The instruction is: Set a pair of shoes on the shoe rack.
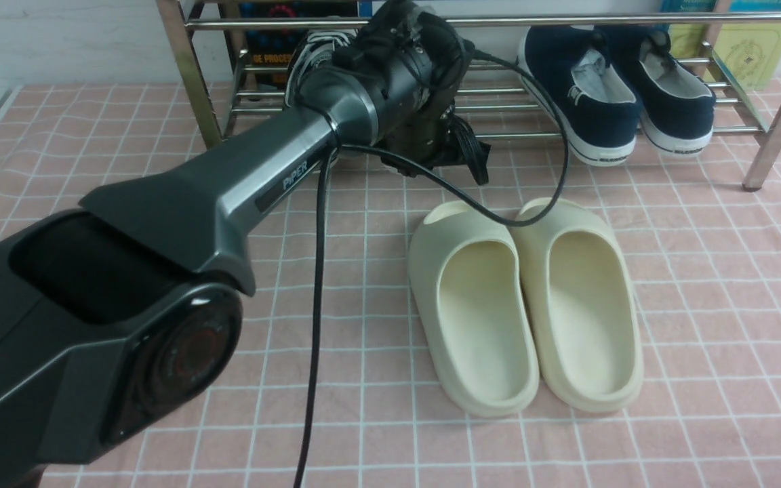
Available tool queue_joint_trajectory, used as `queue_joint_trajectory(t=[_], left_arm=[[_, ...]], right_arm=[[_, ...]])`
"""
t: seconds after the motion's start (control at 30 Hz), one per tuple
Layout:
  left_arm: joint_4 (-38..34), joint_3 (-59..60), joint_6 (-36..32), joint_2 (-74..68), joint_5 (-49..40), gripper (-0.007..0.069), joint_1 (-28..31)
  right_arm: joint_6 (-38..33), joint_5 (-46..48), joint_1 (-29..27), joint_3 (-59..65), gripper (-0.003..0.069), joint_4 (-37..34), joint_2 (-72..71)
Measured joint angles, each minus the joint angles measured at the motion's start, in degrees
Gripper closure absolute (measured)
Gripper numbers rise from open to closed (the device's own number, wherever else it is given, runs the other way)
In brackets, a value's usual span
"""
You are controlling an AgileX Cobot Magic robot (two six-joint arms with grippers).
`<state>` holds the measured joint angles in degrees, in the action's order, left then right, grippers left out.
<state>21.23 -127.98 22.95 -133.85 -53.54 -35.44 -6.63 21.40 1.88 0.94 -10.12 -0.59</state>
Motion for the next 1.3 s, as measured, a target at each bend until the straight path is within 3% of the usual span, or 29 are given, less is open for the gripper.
queue_joint_trajectory(t=[0.3, 0.5, 0.57, 0.67, 0.83, 1.03, 1.2, 1.3], left_arm=[[3.17, 0.00, 0.00, 0.00, 2.61, 0.0613, 0.34], [5.50, 0.00, -0.05, 0.04, 1.25, 0.0530, 0.15], [4.92, 0.00, -0.50, 0.39, -0.12, 0.0471, 0.03], [2.06, 0.00, -3.17, 2.31, -3.27, 0.0417, -0.47], [-3.10, 0.00, -13.81, 10.25, -8.48, 0.0396, -3.32], [-4.03, 0.00, -19.07, 22.80, -14.15, 0.0434, -4.40], [-3.46, -0.09, -21.74, 37.32, -17.21, 0.0582, -4.14], [-4.30, 2.01, -22.17, 43.60, -17.21, 0.0618, -4.14]], right_arm=[[0.00, 0.00, 0.00, 0.00, 0.0419, 0.00, 0.00], [0.00, 0.00, 0.00, 0.00, 0.0419, 0.00, 0.00], [0.00, 0.00, 0.00, 0.00, 0.0419, 0.00, 0.00], [0.00, 0.00, 0.00, 0.00, 0.0419, 0.00, 0.00], [0.00, 0.00, 0.00, 0.00, 0.0419, 0.00, 0.00], [0.00, 0.00, 0.00, 0.00, 0.0419, 0.00, 0.00], [0.00, 0.00, 0.00, 0.00, 0.0419, 0.00, 0.00], [0.00, 0.00, 0.00, 0.00, 0.0419, 0.00, 0.00]])
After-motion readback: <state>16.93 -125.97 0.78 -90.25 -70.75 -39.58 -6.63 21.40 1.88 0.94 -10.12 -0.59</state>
